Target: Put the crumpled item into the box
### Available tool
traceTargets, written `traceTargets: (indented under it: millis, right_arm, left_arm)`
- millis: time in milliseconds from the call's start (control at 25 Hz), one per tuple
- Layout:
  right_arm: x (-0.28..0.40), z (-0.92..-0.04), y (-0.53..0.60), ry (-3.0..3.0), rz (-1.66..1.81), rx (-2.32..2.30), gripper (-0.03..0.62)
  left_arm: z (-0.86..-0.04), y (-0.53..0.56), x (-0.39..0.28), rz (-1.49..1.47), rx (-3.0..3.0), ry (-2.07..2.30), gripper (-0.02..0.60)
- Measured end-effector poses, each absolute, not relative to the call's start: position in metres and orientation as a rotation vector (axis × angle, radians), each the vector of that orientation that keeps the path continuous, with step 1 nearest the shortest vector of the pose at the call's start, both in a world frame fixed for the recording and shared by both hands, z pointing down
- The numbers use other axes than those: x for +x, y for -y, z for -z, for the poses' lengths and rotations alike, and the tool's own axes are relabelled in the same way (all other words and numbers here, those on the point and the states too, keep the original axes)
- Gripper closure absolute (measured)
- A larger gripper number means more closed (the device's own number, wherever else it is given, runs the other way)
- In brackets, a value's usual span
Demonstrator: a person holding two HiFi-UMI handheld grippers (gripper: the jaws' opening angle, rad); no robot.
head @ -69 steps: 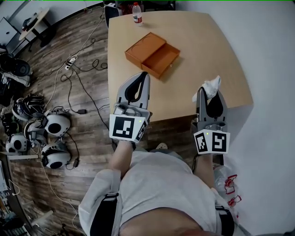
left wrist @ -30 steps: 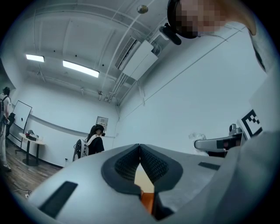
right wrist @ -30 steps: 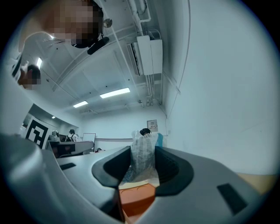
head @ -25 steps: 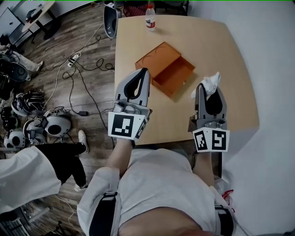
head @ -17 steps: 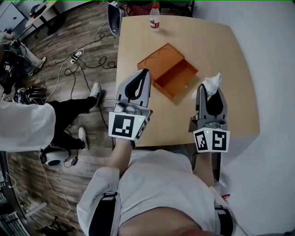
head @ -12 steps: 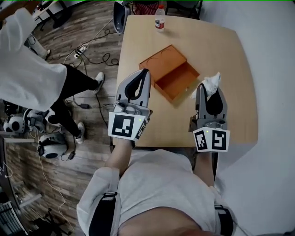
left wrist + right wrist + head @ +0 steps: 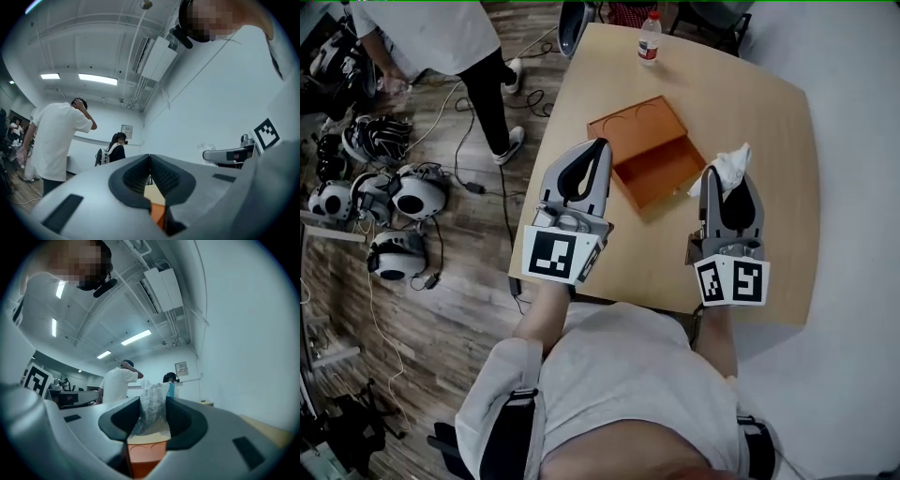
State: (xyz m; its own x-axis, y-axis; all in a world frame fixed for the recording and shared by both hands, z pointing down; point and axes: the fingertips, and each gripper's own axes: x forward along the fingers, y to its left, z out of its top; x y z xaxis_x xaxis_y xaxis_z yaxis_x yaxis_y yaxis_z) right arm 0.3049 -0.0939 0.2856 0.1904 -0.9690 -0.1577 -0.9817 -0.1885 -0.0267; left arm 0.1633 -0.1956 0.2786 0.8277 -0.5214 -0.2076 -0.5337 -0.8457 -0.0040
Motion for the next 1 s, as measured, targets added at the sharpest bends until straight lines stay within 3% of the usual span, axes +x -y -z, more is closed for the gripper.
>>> traceTargets:
  millis: [1000]
  right_arm:
    - [0.335,-0.33,0.114,-2.233,-0.019,-2.102,0.436]
  left_arm:
    - [-0.306,0.162,0.173,-0.227,-2.841,-1.208,0.568]
